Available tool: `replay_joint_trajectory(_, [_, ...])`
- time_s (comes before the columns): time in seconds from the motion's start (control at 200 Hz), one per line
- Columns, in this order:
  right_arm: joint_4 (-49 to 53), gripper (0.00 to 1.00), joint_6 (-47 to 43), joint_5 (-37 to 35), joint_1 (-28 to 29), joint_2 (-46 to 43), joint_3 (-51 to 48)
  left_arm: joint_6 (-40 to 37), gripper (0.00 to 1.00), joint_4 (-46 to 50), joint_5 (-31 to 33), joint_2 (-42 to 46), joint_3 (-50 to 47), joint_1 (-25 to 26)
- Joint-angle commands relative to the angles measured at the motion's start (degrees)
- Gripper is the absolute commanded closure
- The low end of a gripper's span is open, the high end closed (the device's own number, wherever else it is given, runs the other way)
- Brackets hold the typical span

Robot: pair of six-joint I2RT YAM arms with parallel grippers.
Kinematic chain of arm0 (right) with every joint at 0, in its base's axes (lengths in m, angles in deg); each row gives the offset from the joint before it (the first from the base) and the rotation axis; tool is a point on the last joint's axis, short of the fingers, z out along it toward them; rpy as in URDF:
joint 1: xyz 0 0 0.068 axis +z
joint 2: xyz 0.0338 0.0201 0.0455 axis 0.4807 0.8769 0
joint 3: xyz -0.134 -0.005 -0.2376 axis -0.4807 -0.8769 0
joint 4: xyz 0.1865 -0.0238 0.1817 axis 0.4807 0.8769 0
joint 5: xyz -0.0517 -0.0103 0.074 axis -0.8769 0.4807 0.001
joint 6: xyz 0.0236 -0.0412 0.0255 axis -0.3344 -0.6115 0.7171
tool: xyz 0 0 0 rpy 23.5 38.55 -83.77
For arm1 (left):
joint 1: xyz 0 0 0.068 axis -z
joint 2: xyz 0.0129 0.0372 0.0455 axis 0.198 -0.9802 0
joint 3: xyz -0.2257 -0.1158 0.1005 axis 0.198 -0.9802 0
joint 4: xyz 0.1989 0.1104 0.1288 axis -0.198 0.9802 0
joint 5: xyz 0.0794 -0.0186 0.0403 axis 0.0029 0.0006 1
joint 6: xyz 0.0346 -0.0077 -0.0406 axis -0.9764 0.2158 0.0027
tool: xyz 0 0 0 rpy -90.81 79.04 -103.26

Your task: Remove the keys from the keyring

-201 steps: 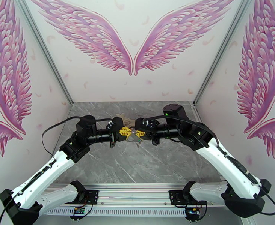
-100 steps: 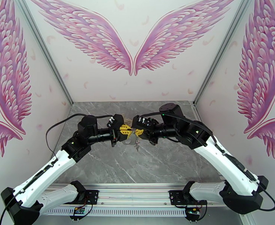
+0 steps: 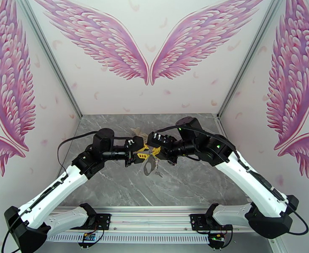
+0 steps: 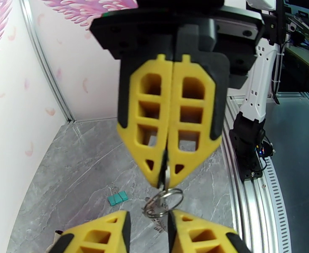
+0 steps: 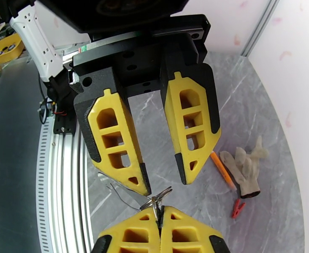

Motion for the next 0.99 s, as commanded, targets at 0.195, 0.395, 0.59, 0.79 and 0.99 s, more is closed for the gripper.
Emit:
replay_joint_trajectory(0.195, [-0.2,1.0,0.58,1.76,-0.03,0.47,2.07,-3.47,0.7,2.62,-2.34,-2.51,3.66,0.69])
replay_joint_trajectory(0.395, [0.0,1.0,0.55,0.91,-0.46,0.23,1.85,-4.43,0.82,4.3,-3.06,-2.96,4.15,0.69])
replay_joint_trajectory(0.59, [-0.42,1.0,1.02,0.68,-0.61,-0.6,1.2,-4.65,0.92,5.09,-2.42,-2.77,3.85,0.53])
replay_joint_trajectory(0.79, [0.04,1.0,1.57,0.63,-0.53,-1.62,0.88,-1.29,0.97,2.11,-1.56,-1.04,2.43,0.3])
replay_joint_trajectory(0.99, [-0.02,1.0,1.54,0.56,-0.55,-3.26,-0.39,4.29,1.0,-5.01,-0.43,2.34,-1.5,0.08])
